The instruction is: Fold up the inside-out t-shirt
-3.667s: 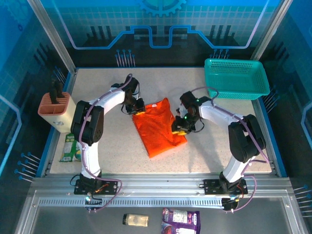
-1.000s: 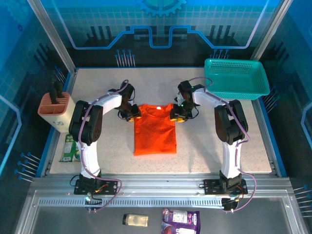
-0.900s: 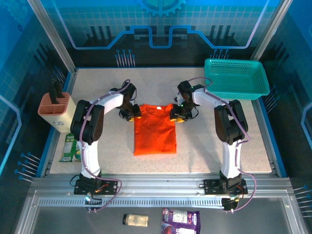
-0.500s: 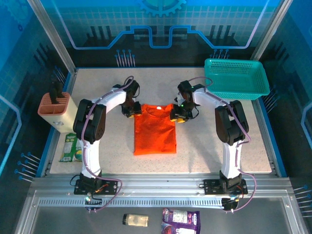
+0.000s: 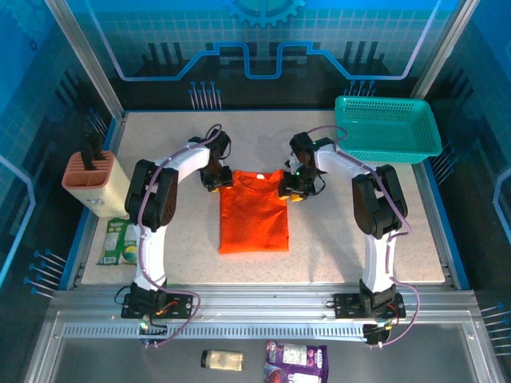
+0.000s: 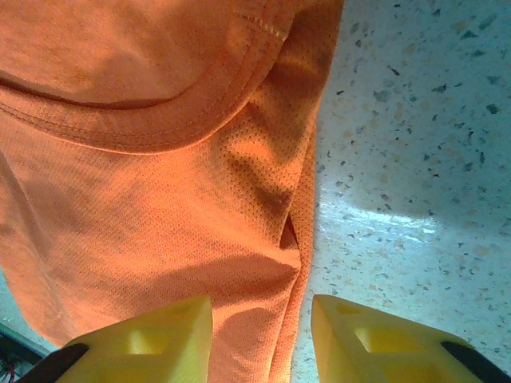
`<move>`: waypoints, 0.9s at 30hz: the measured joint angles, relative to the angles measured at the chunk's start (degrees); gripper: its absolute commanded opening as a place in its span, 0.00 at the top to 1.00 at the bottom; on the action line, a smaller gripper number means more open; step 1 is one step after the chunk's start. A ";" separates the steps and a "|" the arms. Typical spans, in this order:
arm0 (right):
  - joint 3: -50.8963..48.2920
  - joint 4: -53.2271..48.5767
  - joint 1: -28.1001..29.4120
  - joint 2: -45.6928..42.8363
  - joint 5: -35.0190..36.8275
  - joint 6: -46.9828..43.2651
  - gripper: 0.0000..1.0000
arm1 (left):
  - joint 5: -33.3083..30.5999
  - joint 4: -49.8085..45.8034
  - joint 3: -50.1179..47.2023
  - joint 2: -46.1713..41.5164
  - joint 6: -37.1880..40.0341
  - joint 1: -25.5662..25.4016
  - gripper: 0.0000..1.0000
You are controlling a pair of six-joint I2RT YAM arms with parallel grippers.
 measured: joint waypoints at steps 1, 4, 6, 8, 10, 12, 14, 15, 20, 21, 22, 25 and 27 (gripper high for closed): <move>0.00 0.00 0.00 0.00 0.00 0.00 0.61 | -0.17 -0.02 0.00 0.04 0.00 -0.13 0.61; 0.00 -0.09 0.00 0.00 0.00 -0.02 0.62 | -1.33 -0.20 0.15 0.20 -0.04 -0.76 0.65; 0.00 -0.28 0.00 0.00 0.00 -0.04 0.62 | -2.29 -0.31 0.22 0.22 -0.09 -1.27 0.67; 0.00 -0.55 0.00 0.00 0.00 -0.24 0.62 | -2.78 -0.24 0.26 0.31 -0.22 -1.64 0.68; 0.02 -0.63 0.00 0.00 0.02 -0.46 0.62 | -3.45 -0.24 0.26 0.42 -0.28 -2.05 0.70; 0.02 -0.87 0.00 0.00 0.04 -0.66 0.62 | -3.65 -0.02 0.26 0.42 -0.28 -2.29 0.74; 0.07 -1.01 0.00 0.00 0.39 -0.85 0.62 | -3.76 0.13 0.24 0.42 -0.44 -2.62 0.78; 0.13 -1.01 0.00 0.00 0.68 -0.87 0.62 | -3.82 0.33 0.24 0.42 -0.48 -2.84 0.80; 0.26 -1.01 0.00 -0.66 2.73 -0.90 0.63 | -4.15 0.39 0.24 0.20 -0.42 -3.23 0.91; 0.26 -1.01 0.00 -0.90 3.10 -0.90 0.63 | -4.26 0.39 0.24 0.11 -0.44 -3.28 0.94; 0.26 -1.01 0.00 -1.14 3.39 -0.90 0.63 | -4.28 0.42 0.17 0.04 -0.35 -3.28 0.97; 0.26 -1.01 0.00 -1.68 4.39 -0.87 0.63 | -4.35 1.20 -0.59 -0.55 -0.26 -3.28 1.00; 0.26 -0.96 0.00 -1.99 5.16 -0.87 0.62 | -4.28 1.79 -1.07 -0.85 -0.17 -3.28 1.00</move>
